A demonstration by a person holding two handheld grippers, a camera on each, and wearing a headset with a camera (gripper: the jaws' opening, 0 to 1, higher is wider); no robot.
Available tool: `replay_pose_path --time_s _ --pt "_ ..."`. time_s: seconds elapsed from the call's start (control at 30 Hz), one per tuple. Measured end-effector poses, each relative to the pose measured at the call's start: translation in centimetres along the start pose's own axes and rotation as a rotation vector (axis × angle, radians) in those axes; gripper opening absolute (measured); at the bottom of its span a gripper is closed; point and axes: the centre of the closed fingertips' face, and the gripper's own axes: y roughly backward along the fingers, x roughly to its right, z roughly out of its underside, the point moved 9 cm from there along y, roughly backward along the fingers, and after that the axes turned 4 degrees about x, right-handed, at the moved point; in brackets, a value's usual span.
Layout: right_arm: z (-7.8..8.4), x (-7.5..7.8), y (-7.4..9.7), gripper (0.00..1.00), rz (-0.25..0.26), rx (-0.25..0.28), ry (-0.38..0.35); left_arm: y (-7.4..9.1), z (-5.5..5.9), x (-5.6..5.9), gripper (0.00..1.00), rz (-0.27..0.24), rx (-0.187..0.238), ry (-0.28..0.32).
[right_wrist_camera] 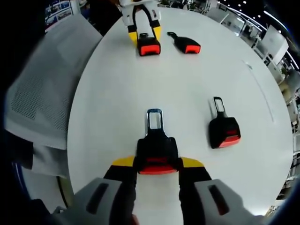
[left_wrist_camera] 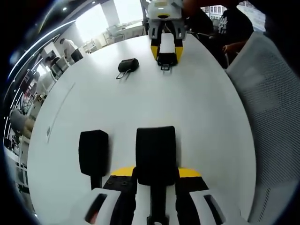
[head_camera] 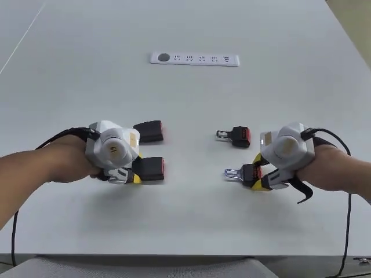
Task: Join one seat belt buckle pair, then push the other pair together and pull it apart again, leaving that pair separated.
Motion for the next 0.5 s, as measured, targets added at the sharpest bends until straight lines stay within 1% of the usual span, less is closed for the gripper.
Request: replay_pose_path --time_s 0.03,0.1,0.17,0.23,0.33,0.43,0.5 --pt "0.12 0.23 -0.02 0.35 -0.009 0.002 -0.004 -0.01 0.00 0.02 0.33 -0.002 -0.001 0.008" --pt "0.15 0.30 -0.05 0.35 -0.019 0.008 -0.010 0.01 0.00 0.12 0.33 0.002 0.000 -0.009" --pt "0.01 0.14 -0.05 0.35 -0.028 0.006 0.003 0.00 -0.02 0.10 0.33 0.006 -0.001 -0.010" --pt "-0.18 0.03 -0.05 0.35 -0.033 -0.002 0.015 -0.03 -0.09 0.09 0.33 0.016 -0.006 -0.024" --pt "-0.33 0.21 -0.10 0.35 -0.041 -0.016 0.025 -0.07 -0.19 0.08 0.33 0.023 -0.014 -0.026" --pt "-0.63 0.15 -0.21 0.35 -0.035 -0.021 0.020 -0.10 -0.28 0.10 0.33 0.024 -0.023 -0.028" --pt "-0.64 0.15 -0.27 0.35 -0.037 -0.034 0.028 -0.12 -0.28 0.08 0.33 0.024 -0.026 -0.025"
